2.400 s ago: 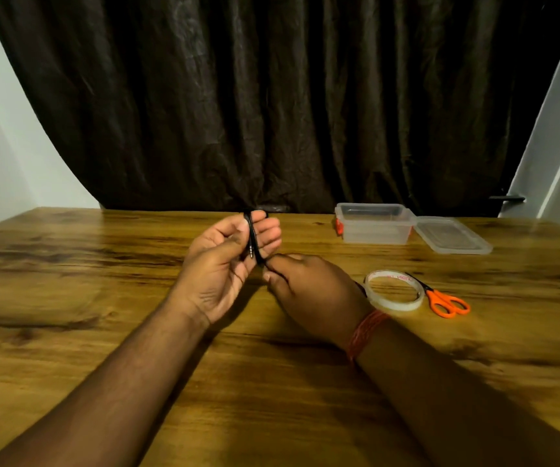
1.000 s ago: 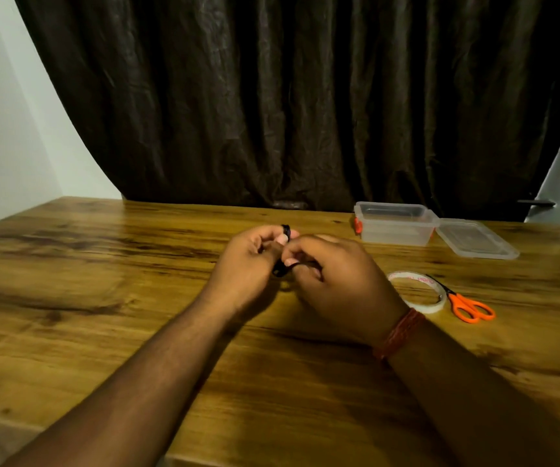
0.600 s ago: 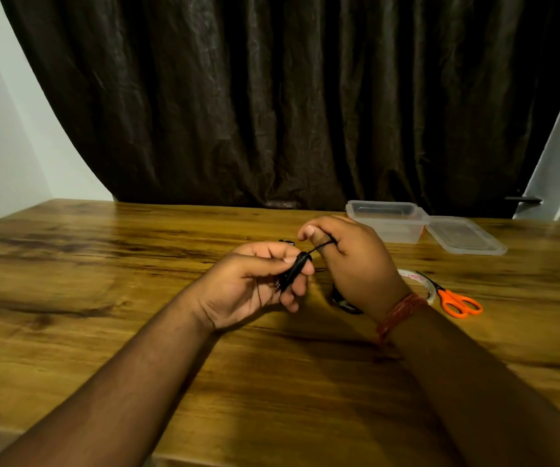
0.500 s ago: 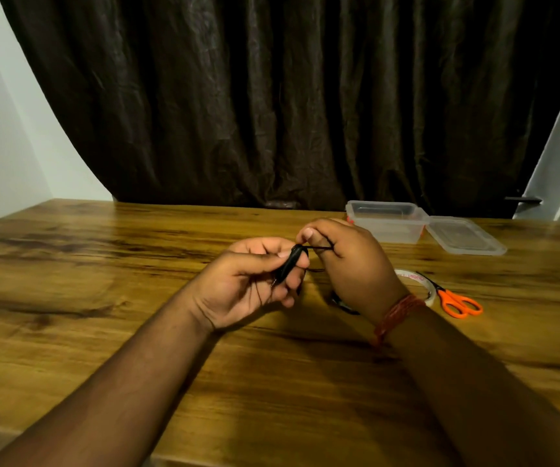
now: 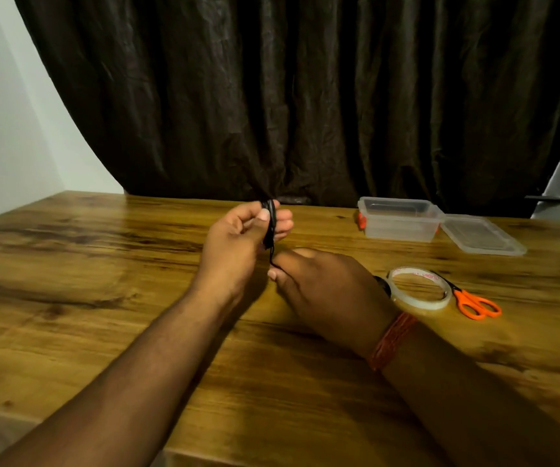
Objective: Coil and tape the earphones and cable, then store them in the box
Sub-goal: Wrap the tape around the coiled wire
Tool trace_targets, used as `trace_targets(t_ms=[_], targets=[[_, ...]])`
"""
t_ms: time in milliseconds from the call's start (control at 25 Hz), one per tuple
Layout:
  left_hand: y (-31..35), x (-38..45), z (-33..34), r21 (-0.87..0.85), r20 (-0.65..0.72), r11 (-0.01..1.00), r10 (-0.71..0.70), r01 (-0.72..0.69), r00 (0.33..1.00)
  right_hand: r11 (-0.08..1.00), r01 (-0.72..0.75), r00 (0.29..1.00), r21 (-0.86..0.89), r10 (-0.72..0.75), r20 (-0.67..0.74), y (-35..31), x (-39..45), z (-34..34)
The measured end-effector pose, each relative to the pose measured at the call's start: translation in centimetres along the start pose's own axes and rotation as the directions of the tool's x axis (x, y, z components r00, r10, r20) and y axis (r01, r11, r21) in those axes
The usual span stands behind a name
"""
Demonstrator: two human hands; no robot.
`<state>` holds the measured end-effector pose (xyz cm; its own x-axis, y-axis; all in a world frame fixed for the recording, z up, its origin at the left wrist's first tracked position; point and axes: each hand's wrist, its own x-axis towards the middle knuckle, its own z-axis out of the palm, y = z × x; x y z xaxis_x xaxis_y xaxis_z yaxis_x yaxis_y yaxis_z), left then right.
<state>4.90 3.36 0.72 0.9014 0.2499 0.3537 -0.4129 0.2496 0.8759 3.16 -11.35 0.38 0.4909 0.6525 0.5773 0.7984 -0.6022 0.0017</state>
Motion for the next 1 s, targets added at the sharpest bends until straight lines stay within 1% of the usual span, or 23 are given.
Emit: trace_targets(t_ms=[80, 160, 240, 320, 360, 440, 520, 600, 680, 760, 840, 920, 1000], targets=[[-0.6, -0.6, 0.3, 0.184, 0.046, 0.982, -0.05, 0.041, 0.998, 0.997, -0.029, 0.995, 0.068, 0.035, -0.096, 0.6, 0.1, -0.4], [-0.9, -1.1, 0.3, 0.248, 0.165, 0.965, -0.128, 0.085, 0.978, 0.986, -0.095, 0.978, 0.138, 0.118, -0.172, 2.0, 0.1, -1.0], [-0.9, -1.5, 0.2, 0.205, 0.329, 0.968, -0.207, 0.145, 0.921, 0.974, -0.151, 0.958, 0.167, 0.186, -0.22, 3.4, 0.1, -1.4], [-0.4, -1.7, 0.2, 0.159, 0.455, 0.967, -0.25, 0.199, 0.855, 0.958, -0.183, 0.938, 0.219, 0.238, -0.254, 4.3, 0.2, -1.5], [-0.3, -1.6, 0.1, 0.126, 0.489, 0.966, -0.258, 0.225, 0.833, 0.949, -0.192, 0.931, 0.25, 0.256, -0.259, 4.6, 0.2, -1.4], [-0.1, -1.5, -0.1, 0.03, 0.52, 0.961, -0.25, 0.275, 0.817, 0.93, -0.21, 0.925, 0.301, 0.289, -0.247, 5.0, 0.3, -1.0], [0.0, -1.4, -0.2, -0.079, 0.52, 0.95, -0.22, 0.303, 0.826, 0.906, -0.248, 0.921, 0.343, 0.331, -0.206, 5.3, 0.3, -0.4], [0.2, -1.4, 0.1, -0.208, 0.479, 0.932, -0.167, 0.296, 0.862, 0.887, -0.279, 0.931, 0.367, 0.343, -0.121, 5.2, 0.2, 0.4], [0.4, -1.1, 0.4, -0.321, 0.363, 0.915, -0.119, 0.244, 0.924, 0.901, -0.272, 0.957, 0.337, 0.291, -0.007, 4.5, 0.1, 1.3], [0.4, -0.6, 0.3, -0.365, 0.229, 0.914, -0.094, 0.175, 0.969, 0.93, -0.249, 0.968, 0.269, 0.228, 0.105, 3.3, 0.0, 1.9], [0.1, -0.2, 0.1, -0.32, 0.137, 0.94, -0.08, 0.121, 0.987, 0.959, -0.214, 0.972, 0.183, 0.19, 0.139, 2.2, 0.1, 1.8], [-0.3, -0.1, 0.1, -0.183, 0.079, 0.98, -0.058, 0.071, 0.995, 0.975, -0.19, 0.975, 0.114, 0.173, 0.141, 1.6, 0.2, 1.3], [-0.7, -0.2, 0.3, -0.01, 0.051, 0.999, -0.035, 0.035, 0.998, 0.982, -0.165, 0.981, 0.093, 0.153, 0.122, 1.3, 0.1, 0.5]])
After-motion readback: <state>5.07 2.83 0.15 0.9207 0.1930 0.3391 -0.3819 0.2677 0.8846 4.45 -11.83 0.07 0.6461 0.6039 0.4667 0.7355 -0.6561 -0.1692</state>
